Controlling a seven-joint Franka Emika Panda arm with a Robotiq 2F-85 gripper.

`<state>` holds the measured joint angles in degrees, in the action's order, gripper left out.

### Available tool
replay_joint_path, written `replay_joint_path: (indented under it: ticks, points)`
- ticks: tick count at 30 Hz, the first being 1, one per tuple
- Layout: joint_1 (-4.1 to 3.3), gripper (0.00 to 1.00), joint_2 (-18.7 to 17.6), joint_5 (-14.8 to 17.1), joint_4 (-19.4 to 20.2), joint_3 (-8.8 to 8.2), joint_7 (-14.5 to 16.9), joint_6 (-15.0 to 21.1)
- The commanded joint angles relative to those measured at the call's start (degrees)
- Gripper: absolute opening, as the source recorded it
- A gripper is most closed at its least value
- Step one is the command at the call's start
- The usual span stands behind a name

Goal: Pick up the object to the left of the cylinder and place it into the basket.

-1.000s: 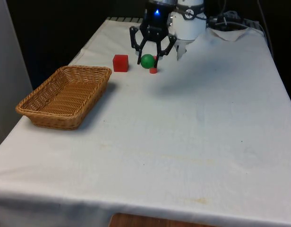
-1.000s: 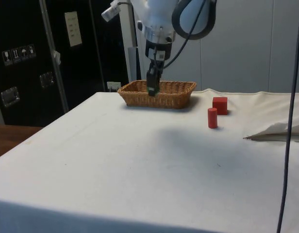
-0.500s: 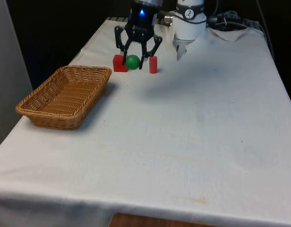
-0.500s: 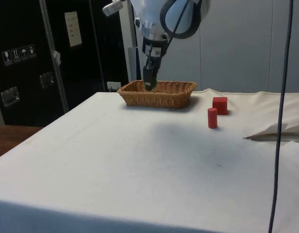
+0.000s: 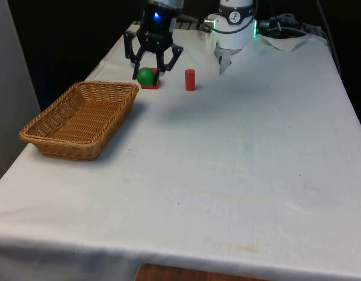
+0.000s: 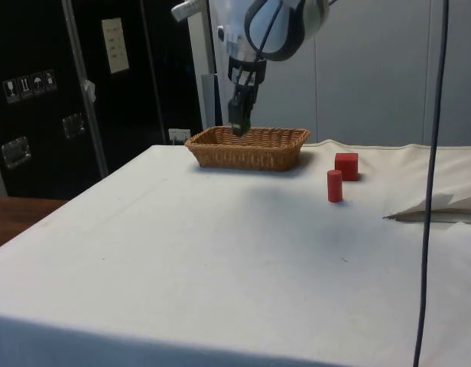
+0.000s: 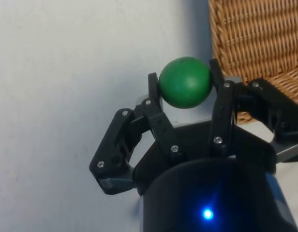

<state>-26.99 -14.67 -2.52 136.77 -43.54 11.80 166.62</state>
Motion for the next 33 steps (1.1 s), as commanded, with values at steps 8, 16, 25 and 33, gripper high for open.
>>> replay_joint_path:
  ticks: [8, 16, 25, 33]
  points:
    - [1.6, 0.0, -1.09, 4.13, -1.15, 0.06, 3.78, 0.34]
    - [2.41, 0.0, -3.32, 7.62, -2.81, -0.57, 6.07, 0.29]
    - [3.5, 0.0, -7.56, 11.69, -6.53, -0.57, 8.02, -0.06]
    - [2.98, 0.0, -11.97, 15.24, -9.17, -2.18, 9.28, -0.11]
